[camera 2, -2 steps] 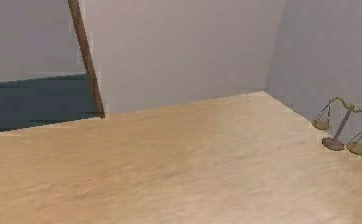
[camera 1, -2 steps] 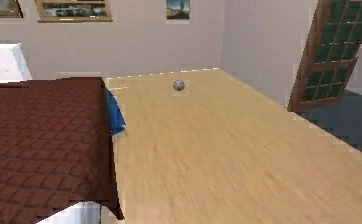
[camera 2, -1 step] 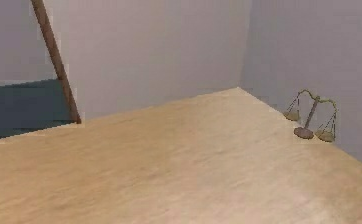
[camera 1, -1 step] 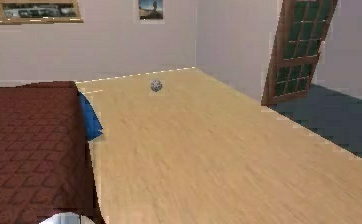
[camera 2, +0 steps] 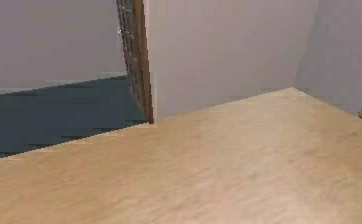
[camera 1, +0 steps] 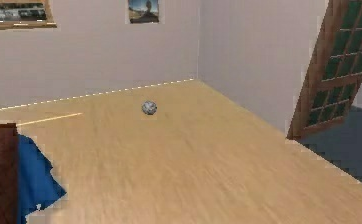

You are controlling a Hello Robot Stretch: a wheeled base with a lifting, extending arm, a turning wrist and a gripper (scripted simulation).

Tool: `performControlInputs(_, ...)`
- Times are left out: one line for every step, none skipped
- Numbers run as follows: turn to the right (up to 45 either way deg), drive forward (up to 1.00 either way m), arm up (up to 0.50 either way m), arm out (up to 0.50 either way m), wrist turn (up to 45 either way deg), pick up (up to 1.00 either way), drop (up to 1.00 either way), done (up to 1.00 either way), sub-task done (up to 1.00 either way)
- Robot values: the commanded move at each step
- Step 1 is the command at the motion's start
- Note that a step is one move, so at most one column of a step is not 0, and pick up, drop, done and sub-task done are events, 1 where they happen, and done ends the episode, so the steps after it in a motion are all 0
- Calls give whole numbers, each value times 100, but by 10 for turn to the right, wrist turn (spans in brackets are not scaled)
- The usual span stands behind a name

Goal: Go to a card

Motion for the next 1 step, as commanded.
performControlInputs(-180,0,0,0,0,0,0,0,0)
